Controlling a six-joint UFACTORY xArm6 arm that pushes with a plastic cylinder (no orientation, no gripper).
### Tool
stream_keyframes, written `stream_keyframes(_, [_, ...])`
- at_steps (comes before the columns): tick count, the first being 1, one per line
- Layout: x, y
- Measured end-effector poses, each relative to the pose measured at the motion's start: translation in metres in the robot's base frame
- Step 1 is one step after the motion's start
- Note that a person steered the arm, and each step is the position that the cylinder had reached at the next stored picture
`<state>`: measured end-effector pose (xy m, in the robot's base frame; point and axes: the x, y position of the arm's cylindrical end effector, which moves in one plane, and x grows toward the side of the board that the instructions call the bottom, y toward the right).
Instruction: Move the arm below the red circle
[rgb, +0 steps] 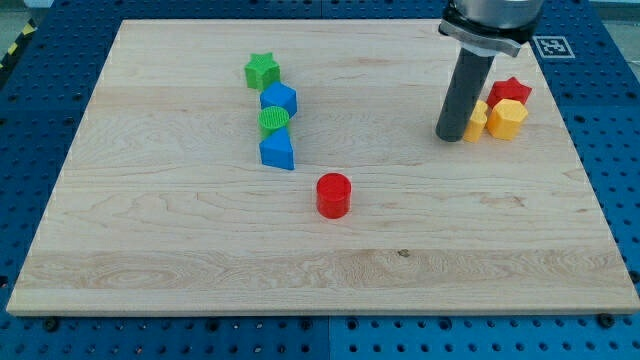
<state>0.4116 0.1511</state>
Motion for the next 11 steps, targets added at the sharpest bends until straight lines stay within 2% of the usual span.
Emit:
stream_keyframes(3, [-0.017, 0.018])
stream_keyframes(5, [-0.003, -0.068])
stream_keyframes(7, [0.007, -0.068])
stream_keyframes(8, [0.046, -0.051])
stream_keyframes(9, [0.117, -0.06])
stream_keyframes(10, [0.159, -0.123])
stream_keyframes(11, [0.159, -0.139])
